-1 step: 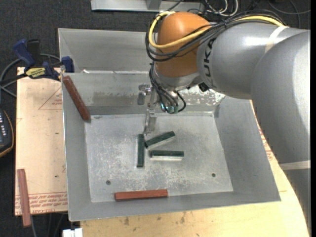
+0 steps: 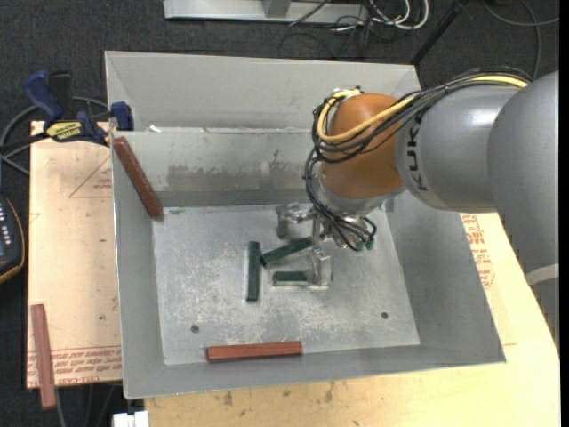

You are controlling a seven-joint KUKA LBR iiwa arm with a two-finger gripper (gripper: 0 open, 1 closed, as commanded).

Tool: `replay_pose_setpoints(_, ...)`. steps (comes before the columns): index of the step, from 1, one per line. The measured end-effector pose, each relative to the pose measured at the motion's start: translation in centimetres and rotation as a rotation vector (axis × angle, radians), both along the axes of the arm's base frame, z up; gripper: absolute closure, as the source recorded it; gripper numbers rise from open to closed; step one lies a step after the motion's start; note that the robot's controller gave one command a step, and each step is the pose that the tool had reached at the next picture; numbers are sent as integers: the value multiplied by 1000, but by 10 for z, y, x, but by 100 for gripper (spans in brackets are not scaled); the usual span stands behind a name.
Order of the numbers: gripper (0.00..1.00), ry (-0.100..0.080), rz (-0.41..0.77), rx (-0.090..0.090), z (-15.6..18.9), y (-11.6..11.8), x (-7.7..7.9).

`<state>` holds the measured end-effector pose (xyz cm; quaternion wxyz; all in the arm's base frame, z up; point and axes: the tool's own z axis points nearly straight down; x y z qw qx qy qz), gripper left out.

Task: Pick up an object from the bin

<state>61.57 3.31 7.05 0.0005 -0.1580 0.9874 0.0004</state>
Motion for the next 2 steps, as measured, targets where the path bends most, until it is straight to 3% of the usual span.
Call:
replay_pose_setpoints(1, 100, -7, 1, 1, 3, 1, 2)
replay_pose_setpoints(2, 100, -10, 107, 1, 141, 17, -33)
